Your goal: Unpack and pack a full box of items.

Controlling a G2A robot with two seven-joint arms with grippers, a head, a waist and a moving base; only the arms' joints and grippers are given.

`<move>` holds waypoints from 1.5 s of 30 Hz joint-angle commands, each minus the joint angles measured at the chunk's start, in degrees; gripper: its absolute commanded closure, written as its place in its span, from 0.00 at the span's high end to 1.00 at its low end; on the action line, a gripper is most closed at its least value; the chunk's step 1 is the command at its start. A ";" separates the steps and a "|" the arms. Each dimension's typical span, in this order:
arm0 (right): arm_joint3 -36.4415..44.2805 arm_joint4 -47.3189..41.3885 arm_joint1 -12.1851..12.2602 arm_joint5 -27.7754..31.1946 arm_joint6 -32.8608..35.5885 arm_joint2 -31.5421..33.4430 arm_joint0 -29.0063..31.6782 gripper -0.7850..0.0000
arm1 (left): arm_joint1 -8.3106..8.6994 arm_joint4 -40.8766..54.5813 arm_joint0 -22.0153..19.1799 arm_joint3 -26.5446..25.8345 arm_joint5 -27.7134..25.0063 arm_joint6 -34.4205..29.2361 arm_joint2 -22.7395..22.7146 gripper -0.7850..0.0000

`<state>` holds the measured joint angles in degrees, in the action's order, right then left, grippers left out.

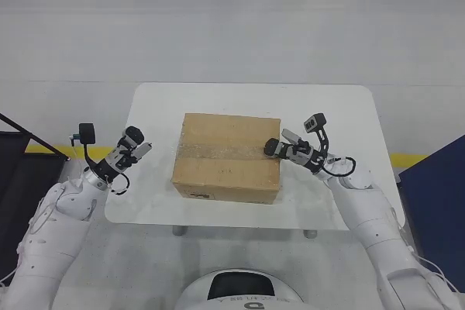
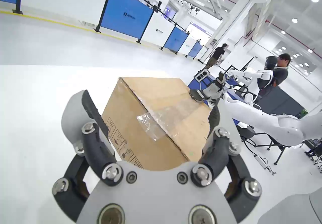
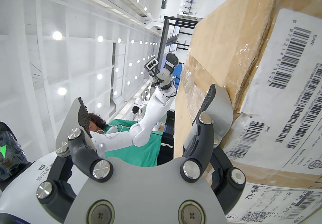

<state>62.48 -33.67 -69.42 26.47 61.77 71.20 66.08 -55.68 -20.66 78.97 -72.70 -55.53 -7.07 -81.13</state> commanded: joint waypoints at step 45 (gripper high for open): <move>0.00 0.00 0.00 0.00 0.00 0.00 0.00 1.00 | -0.95 45.42 -24.65 23.88 36.20 -72.78 11.89 0.49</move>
<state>62.48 -33.67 -69.42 26.47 61.77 71.20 66.08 -56.36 25.15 54.67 -49.26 -18.58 -79.67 -70.19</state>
